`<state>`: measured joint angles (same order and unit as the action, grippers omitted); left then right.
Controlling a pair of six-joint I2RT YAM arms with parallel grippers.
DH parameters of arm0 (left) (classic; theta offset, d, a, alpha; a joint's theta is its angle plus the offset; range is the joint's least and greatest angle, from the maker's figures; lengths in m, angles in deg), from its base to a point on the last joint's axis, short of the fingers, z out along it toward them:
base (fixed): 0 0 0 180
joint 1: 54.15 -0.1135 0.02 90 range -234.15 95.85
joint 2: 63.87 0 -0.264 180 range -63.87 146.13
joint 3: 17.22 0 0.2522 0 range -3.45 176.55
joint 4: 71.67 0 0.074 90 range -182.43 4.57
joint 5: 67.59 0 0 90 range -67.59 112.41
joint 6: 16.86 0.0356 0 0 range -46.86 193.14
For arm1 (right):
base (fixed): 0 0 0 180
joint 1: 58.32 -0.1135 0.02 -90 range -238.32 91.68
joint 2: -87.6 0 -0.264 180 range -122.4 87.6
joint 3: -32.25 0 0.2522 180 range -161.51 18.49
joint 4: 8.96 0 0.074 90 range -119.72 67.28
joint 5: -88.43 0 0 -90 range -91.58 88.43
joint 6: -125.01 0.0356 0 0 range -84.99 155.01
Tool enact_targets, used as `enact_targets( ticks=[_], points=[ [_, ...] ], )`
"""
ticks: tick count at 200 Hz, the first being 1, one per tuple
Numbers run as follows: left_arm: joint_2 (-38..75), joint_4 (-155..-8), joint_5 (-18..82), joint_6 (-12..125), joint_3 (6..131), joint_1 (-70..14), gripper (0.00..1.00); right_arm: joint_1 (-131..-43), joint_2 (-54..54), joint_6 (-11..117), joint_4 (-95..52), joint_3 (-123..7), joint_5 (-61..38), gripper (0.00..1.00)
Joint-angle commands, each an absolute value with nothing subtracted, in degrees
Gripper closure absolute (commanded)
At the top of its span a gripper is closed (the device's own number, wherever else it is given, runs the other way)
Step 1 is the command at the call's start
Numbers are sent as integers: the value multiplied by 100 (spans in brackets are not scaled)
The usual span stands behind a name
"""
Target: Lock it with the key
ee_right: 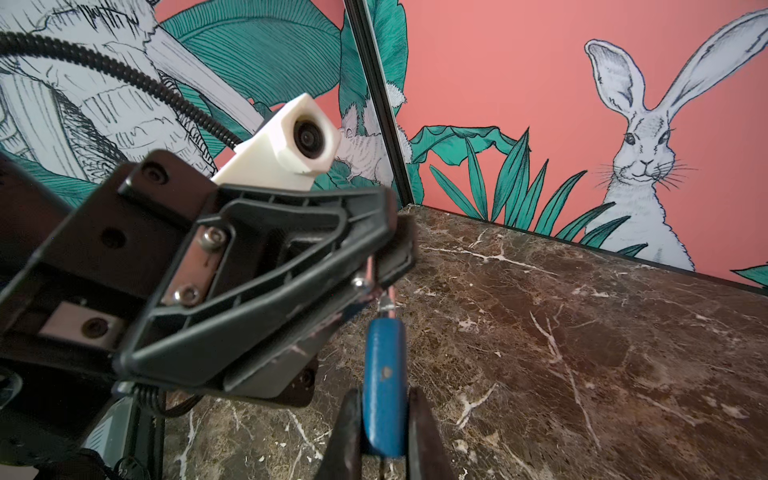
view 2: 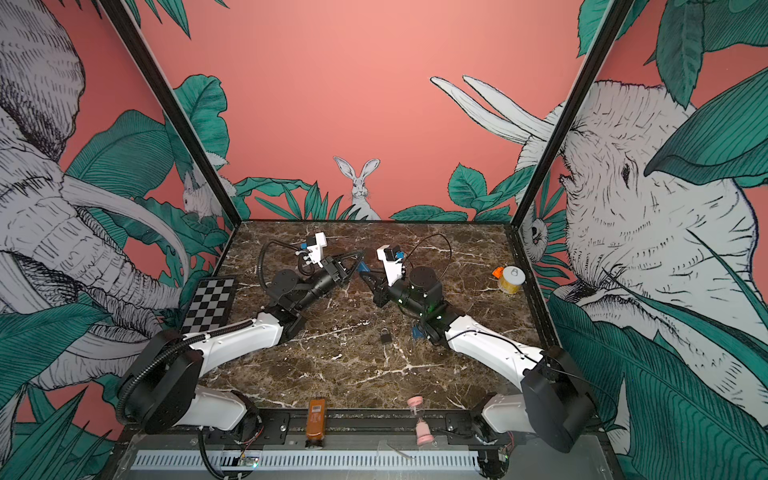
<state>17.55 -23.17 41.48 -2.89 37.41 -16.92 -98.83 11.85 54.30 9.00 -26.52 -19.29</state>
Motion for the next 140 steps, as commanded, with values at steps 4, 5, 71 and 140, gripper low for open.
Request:
enact_targets(
  ticks=[4,5,71,140],
  points=[
    [1690,-2390,4569,-68,3805,-1838,76,-9822,1341,5784,779,-2794,-1865,100],
    [1690,-2426,4583,-46,3809,-1847,72,-9809,1346,5811,756,-2802,-1877,100],
    [1316,-5029,5951,2801,4776,-3051,3,-9005,1672,7878,-2160,-3636,-5139,100],
    [2124,-3606,8457,2922,4700,-2991,13,-8746,1968,9309,-1623,-3591,-6650,100]
  ],
)
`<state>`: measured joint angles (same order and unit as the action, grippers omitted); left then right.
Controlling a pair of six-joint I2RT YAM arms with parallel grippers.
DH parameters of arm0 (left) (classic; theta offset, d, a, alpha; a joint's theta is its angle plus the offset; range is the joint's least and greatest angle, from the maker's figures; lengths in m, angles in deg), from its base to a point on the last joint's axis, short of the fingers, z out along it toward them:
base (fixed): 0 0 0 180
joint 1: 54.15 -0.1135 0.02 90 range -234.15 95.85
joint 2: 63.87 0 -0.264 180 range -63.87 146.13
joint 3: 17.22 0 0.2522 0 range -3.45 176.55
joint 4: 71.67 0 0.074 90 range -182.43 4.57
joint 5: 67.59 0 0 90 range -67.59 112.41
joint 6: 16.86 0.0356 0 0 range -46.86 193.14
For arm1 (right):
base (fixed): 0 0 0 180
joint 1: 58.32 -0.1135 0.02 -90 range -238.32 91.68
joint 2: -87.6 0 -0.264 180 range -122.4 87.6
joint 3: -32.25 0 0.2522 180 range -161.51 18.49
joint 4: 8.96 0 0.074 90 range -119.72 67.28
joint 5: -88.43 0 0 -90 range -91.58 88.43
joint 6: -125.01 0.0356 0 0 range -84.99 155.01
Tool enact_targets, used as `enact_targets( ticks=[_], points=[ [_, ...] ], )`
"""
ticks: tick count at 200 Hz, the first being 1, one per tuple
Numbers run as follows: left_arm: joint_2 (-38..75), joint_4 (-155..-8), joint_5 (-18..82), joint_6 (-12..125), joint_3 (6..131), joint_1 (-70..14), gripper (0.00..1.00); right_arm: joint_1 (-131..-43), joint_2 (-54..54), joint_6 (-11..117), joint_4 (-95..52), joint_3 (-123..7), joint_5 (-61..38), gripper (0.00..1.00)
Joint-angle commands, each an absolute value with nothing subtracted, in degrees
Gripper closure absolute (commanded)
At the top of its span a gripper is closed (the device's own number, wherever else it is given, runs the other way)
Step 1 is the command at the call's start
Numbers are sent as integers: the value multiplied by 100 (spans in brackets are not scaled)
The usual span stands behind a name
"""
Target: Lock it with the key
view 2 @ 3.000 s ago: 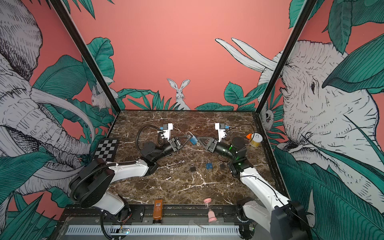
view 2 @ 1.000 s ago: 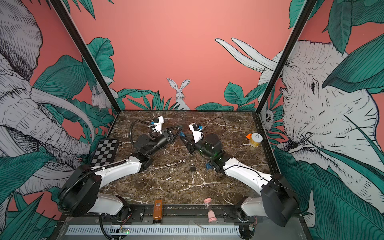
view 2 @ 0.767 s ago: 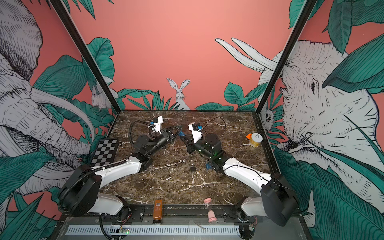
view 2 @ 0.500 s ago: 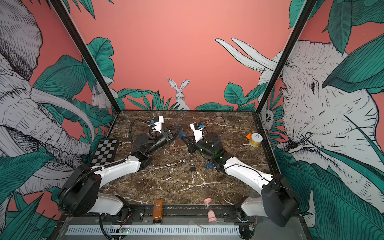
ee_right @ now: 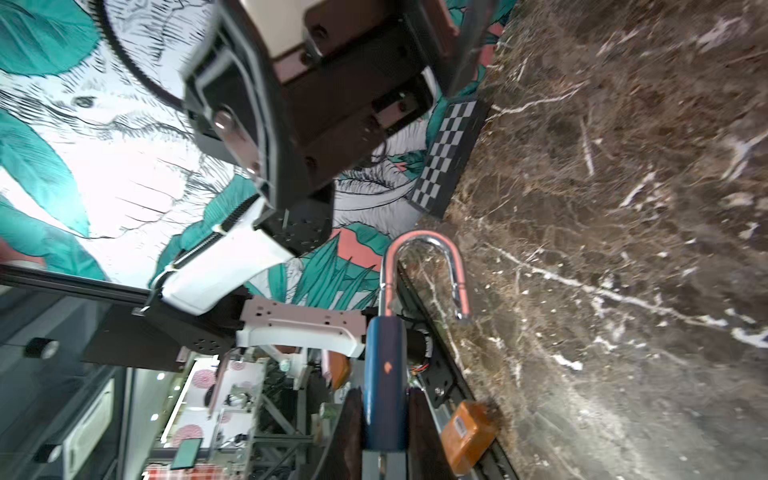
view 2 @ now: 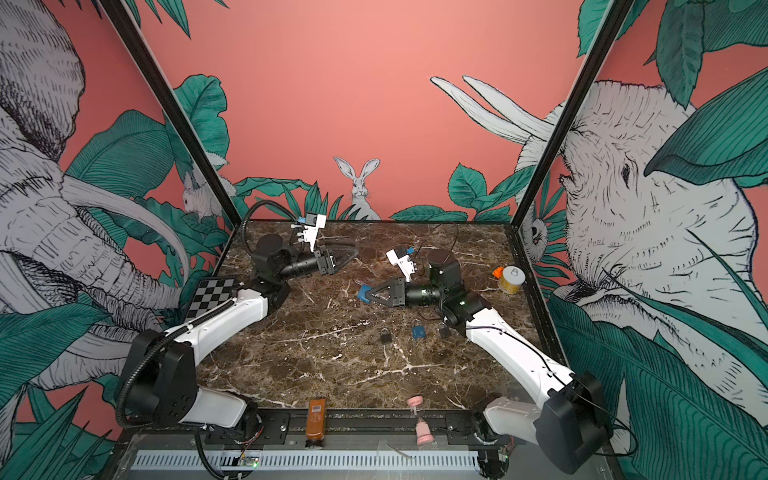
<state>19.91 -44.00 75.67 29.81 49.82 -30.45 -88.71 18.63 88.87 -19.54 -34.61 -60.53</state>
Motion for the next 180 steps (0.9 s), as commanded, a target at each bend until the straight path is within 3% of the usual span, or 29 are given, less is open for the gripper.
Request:
enact_targets(
  ticks=[1,66,163,180],
  points=[
    [2126,-3587,8461,2912,4691,-2986,13,-8739,1967,9310,-1622,-3591,-6652,100],
    [2221,-3223,8444,2566,4546,-2735,27,-8508,1720,9522,-1089,-3480,-6619,100],
    [2031,-3459,8392,2376,4481,-2594,68,-8201,1669,9196,-1330,-3506,-6617,100],
    [1972,-3633,8354,2465,4499,-2577,79,-8155,1626,9088,-1376,-3507,-6674,100]
  ],
)
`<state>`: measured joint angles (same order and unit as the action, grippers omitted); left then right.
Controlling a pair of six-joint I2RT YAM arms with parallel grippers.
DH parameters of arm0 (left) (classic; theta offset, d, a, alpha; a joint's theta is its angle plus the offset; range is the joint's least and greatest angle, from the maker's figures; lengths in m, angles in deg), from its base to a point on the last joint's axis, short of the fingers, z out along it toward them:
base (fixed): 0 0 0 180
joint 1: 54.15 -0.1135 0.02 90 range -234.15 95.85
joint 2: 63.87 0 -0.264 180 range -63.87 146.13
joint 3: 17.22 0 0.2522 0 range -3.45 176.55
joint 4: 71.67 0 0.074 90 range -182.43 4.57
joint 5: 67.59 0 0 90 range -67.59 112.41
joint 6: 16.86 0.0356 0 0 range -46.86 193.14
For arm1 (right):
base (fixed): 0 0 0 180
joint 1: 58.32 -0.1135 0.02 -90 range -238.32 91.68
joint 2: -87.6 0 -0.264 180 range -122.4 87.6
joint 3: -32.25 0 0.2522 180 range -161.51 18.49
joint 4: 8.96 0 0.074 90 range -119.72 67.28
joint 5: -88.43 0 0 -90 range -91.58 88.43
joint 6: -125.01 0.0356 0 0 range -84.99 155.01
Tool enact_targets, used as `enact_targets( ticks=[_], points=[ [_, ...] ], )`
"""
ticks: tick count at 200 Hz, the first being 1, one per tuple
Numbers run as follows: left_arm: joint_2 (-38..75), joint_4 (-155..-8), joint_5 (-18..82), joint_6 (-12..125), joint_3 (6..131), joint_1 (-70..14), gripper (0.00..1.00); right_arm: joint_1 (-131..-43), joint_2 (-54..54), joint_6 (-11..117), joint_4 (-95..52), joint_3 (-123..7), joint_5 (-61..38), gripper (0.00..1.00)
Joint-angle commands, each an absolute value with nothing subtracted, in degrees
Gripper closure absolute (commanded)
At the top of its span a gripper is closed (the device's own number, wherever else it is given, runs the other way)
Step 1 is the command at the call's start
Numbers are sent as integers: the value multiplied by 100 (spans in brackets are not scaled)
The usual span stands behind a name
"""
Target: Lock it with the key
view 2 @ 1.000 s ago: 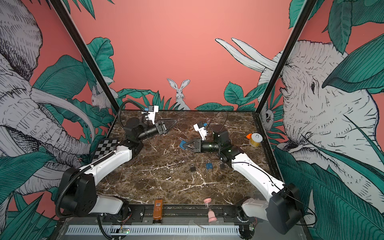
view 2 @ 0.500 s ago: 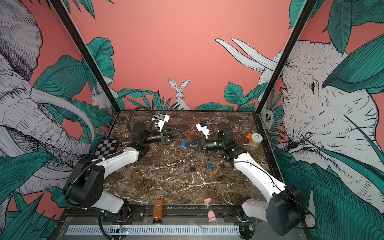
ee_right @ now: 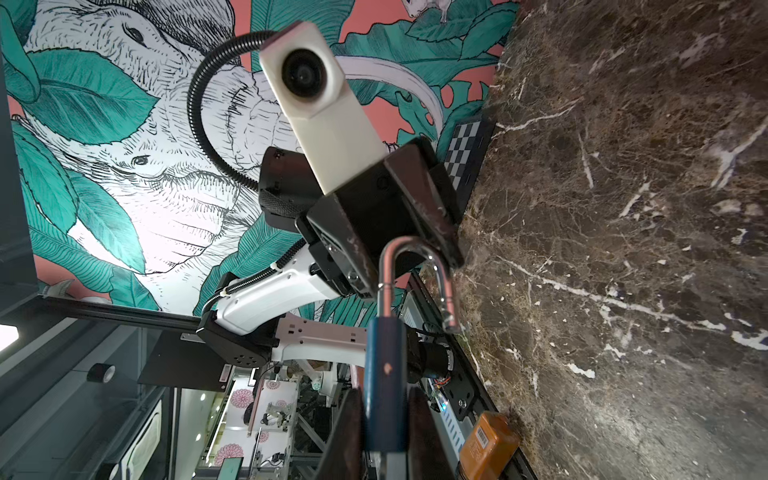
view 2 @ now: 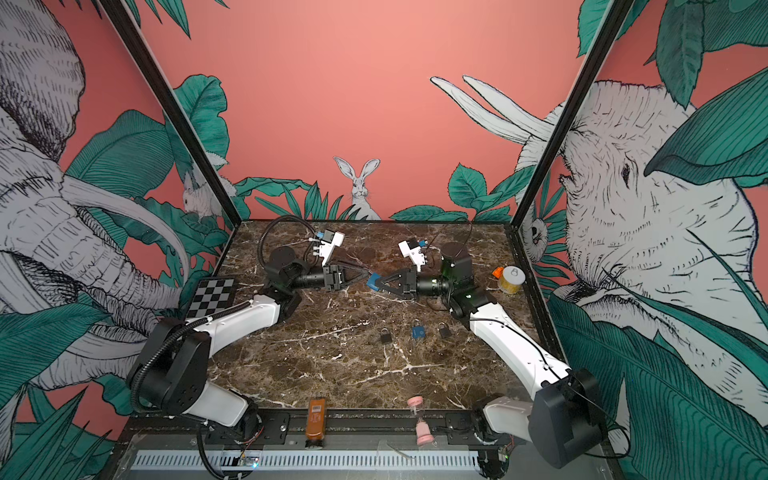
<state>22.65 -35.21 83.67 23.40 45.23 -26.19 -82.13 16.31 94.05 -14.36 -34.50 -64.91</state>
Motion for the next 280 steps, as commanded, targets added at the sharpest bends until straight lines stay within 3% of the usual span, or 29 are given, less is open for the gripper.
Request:
enact_targets(
  ticks=[1,20,43,76,118,161,201,212,218,238,262,272,280],
  points=[
    [1971,-3644,8352,2473,4502,-2577,80,-8153,1620,9085,-1376,-3510,-6677,100],
    [1970,-3836,8242,2552,4545,-2581,100,-8143,1541,8899,-1494,-3529,-6740,100],
    [1984,-3926,7992,2416,4577,-2577,100,-8144,1524,8162,-2222,-3757,-6598,100],
    [2080,-3085,7303,1438,4284,-2485,100,-8143,1722,8147,-1659,-3635,-6019,100],
    [2279,-1993,6340,644,3671,-2465,100,-8134,1777,8454,-822,-3462,-5668,84],
    [2348,-1938,6385,540,3783,-2427,100,-8131,1641,8668,-355,-3367,-5730,82],
    [2418,-1850,6575,537,3864,-2369,100,-8128,1526,8757,-105,-3326,-5732,85],
    [2436,-1806,6647,522,3873,-2362,100,-8126,1479,8794,9,-3312,-5755,91],
    [2445,-1779,6678,515,3873,-2359,100,-8118,1451,8862,185,-3289,-5785,100],
    [2504,-1616,6902,459,3868,-2348,100,-8069,1359,9122,761,-3163,-5891,100],
    [2535,-1327,7160,327,3896,-2373,100,-7906,1408,8688,389,-3135,-6188,100],
    [2496,-1336,7236,319,3911,-2392,85,-7816,1475,8481,103,-3101,-6265,100],
    [2441,-1405,7267,341,3913,-2400,80,-7740,1516,8424,33,-3059,-6375,100]
  ],
)
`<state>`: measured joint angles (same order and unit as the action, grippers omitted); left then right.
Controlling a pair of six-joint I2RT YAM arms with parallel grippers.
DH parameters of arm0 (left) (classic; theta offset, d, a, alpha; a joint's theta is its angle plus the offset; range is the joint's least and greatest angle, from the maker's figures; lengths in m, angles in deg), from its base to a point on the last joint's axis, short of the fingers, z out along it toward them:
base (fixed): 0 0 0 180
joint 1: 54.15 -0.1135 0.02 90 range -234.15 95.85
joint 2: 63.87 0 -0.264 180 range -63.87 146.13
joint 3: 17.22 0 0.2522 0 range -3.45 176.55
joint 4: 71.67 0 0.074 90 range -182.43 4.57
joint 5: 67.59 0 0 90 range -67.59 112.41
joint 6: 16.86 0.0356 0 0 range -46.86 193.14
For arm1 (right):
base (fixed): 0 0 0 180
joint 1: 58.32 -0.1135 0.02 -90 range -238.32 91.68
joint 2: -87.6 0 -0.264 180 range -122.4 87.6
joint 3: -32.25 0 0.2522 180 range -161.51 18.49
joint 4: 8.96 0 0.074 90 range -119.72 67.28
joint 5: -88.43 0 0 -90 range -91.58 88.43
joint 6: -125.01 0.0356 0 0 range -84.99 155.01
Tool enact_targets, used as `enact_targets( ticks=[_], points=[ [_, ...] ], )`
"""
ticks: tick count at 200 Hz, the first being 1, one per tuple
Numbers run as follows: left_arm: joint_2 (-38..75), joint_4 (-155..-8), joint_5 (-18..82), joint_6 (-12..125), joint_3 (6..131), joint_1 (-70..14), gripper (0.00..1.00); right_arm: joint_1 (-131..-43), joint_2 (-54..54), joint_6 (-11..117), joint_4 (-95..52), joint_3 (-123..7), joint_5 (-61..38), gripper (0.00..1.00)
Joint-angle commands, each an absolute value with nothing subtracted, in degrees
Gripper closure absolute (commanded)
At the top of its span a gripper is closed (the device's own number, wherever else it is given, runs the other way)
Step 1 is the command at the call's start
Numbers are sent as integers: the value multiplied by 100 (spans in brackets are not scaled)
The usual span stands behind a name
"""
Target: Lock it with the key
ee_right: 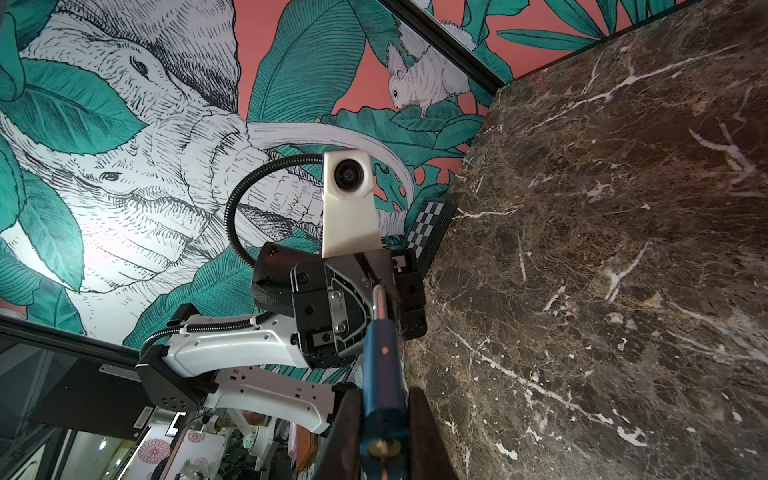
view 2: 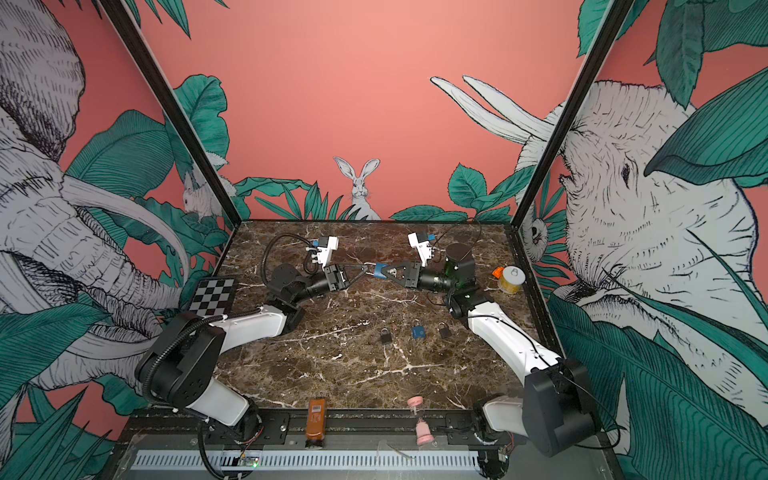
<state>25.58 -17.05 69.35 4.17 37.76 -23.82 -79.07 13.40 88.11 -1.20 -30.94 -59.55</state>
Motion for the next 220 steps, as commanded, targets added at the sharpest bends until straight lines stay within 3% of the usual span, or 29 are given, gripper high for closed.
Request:
enact_targets(
  ticks=[1,26,37,51,90,109,134,220],
  points=[
    [2430,-1419,7268,347,3915,-2400,79,-7731,1521,8419,32,-3048,-6386,100],
    [2179,-1965,7394,602,3917,-2401,78,-7588,1651,8245,-264,-2936,-6580,100],
    [2086,-2123,7424,676,3917,-2406,89,-7547,1688,8199,-361,-2879,-6604,100],
    [2020,-2273,7483,742,3925,-2405,94,-7534,1710,8215,-309,-2802,-6657,100],
    [1979,-2503,7515,863,3951,-2396,94,-7529,1750,8363,-18,-2661,-6747,100],
    [1974,-2596,7618,946,3950,-2397,86,-7528,1834,8407,33,-2642,-6747,100],
    [1817,-3241,7552,1416,3930,-2400,66,-7529,1968,8439,-62,-2669,-6810,100],
    [1898,-3114,7610,1444,4061,-2295,67,-7555,2092,8485,-158,-2693,-6785,100]
  ],
)
